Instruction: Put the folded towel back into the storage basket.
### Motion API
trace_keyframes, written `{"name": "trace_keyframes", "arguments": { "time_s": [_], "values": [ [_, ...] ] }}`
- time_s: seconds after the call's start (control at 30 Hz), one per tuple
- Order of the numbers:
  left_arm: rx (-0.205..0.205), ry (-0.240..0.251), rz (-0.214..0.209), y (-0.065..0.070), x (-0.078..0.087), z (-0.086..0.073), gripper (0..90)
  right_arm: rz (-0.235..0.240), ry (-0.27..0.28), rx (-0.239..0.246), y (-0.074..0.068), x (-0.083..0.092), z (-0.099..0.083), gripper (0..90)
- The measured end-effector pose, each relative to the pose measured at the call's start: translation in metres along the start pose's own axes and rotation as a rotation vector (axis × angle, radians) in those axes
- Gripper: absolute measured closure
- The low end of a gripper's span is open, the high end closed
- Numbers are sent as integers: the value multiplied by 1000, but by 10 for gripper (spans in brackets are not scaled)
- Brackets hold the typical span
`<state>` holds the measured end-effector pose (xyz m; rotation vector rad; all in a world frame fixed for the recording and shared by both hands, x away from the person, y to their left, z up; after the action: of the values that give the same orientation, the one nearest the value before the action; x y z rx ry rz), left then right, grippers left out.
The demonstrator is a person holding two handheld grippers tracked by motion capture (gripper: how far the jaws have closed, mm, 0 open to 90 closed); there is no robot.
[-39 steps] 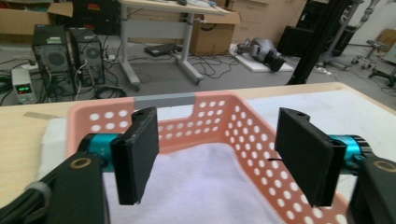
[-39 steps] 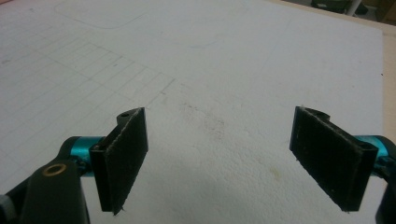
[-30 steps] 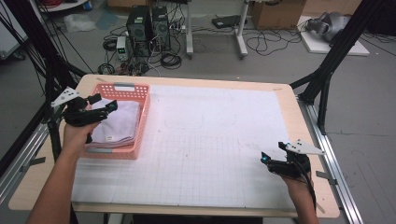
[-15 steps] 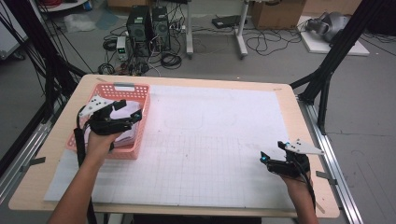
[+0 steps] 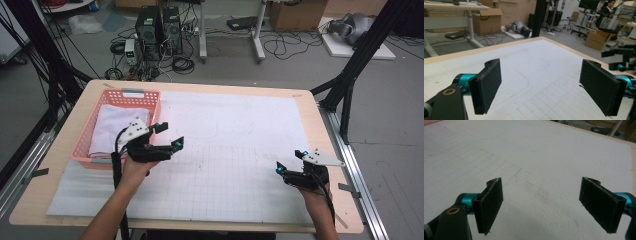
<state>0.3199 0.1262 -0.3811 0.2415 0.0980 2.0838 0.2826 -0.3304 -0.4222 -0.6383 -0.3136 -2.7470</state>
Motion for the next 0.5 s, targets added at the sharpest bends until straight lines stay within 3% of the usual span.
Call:
{"name": "trace_keyframes", "arguments": {
  "time_s": [0.23,0.5],
  "values": [
    [-34,-86,-68,23,-23,-24,189,-1,9,-3,-1,1,0,180],
    [-28,-87,-79,28,-27,-42,189,-15,7,-12,-1,3,-1,180]
  ]
}}
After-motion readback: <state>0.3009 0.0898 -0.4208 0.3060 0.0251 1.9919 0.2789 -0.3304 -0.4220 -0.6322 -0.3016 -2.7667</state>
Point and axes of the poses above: each handheld gripper's, and its own axes: x roughly backward along the jaws, z roughly out of its top, y roughly to its right, the point moved 1 cm from there along -x, roughly forward along the jaws, and after that the axes turned 11 degrees about -z, right-handed, at the moved point
